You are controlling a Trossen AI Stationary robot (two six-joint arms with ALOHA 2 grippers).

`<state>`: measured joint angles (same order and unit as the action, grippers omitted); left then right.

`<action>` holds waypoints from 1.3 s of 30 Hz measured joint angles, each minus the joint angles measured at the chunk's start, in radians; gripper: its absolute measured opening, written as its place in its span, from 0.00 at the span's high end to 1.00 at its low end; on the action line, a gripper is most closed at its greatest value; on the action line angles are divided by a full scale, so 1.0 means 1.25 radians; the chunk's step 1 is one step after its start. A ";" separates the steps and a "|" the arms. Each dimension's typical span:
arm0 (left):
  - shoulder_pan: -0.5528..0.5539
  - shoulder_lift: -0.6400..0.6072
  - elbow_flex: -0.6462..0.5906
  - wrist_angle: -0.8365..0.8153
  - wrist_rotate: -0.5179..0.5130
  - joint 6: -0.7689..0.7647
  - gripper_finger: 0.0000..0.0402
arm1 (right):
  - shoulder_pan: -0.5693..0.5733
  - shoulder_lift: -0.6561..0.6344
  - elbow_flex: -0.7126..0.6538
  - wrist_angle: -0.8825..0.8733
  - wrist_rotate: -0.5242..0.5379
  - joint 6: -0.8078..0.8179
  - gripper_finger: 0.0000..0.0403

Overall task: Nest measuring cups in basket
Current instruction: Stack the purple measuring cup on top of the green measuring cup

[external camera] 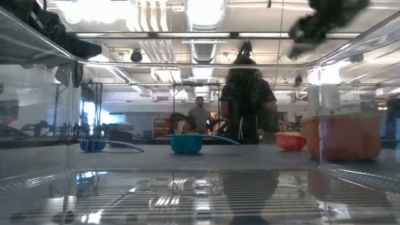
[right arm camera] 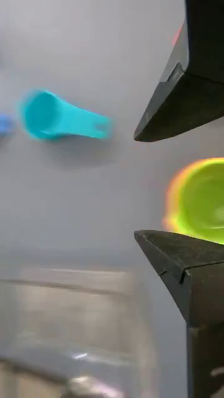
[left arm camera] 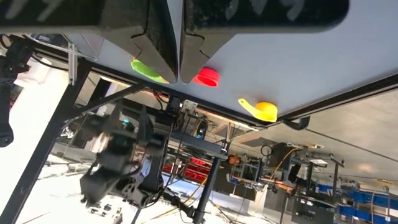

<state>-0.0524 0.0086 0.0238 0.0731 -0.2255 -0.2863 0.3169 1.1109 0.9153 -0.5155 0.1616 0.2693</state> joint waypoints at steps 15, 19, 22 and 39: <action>0.000 0.000 0.000 0.000 0.000 0.000 1.00 | -0.045 0.018 0.127 0.040 0.063 0.079 0.46; 0.000 0.000 0.000 0.000 0.000 0.000 1.00 | -0.045 0.018 0.125 0.043 0.079 0.079 0.46; 0.000 0.000 0.000 0.000 0.000 0.000 1.00 | -0.049 0.018 0.118 0.043 0.099 0.069 0.46; 0.000 0.000 0.000 0.000 -0.031 0.000 1.00 | -0.293 0.031 0.028 0.241 -0.159 -0.129 0.46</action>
<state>-0.0522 0.0087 0.0238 0.0736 -0.2648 -0.2863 -0.0492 1.1492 0.9509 -0.2147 -0.0370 0.1077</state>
